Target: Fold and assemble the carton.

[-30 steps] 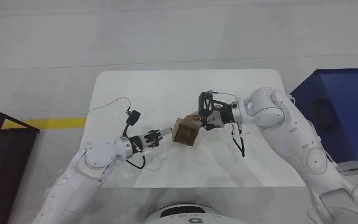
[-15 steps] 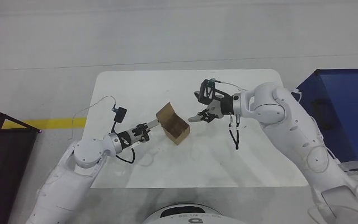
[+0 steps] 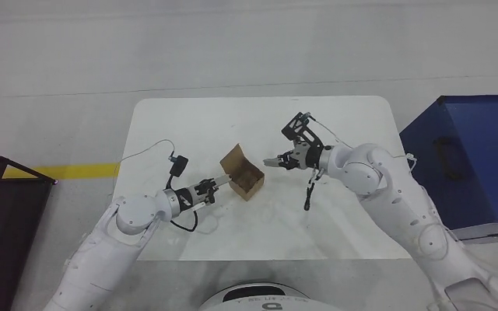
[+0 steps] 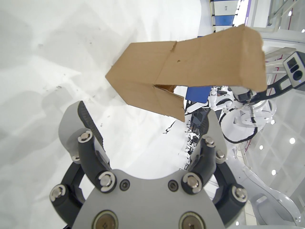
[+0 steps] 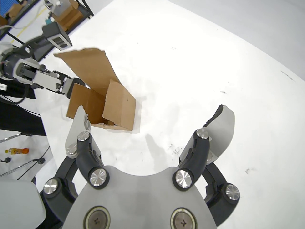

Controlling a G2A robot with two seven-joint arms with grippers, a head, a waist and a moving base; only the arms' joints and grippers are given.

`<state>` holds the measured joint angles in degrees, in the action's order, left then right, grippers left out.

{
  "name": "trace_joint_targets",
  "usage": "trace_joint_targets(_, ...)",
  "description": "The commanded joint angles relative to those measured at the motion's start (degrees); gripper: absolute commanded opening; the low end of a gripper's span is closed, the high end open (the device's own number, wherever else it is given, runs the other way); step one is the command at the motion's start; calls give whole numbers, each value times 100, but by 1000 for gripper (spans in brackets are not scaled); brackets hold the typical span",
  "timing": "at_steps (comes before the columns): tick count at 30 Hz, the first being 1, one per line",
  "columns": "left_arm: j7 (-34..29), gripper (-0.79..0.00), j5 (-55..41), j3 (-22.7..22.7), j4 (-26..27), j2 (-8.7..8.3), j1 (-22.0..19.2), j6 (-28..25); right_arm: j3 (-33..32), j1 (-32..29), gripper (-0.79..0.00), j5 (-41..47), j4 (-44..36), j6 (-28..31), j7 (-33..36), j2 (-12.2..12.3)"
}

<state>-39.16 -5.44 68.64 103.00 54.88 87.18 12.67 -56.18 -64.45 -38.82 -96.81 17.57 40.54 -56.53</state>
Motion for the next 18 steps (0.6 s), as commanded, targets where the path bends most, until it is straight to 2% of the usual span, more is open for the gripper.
trace_joint_targets(1, 21, 0, 87, -1, 35, -2, 6, 69, 232, 165, 0, -113, 153, -114, -10, -70)
trace_joint_targets(5, 49, 0, 206, -32, 115, -1, 30, 174, 532, 433, 0, -216, 419, -232, -54, -192)
trace_joint_targets(9, 76, 0, 220, -59, 133, 10, 29, 203, 742, 602, -92, -470, 596, -490, -100, -288)
trace_joint_targets(18, 124, 0, 130, -73, 119, 38, -12, 180, 1111, 822, -114, -376, 938, -428, 190, -465)
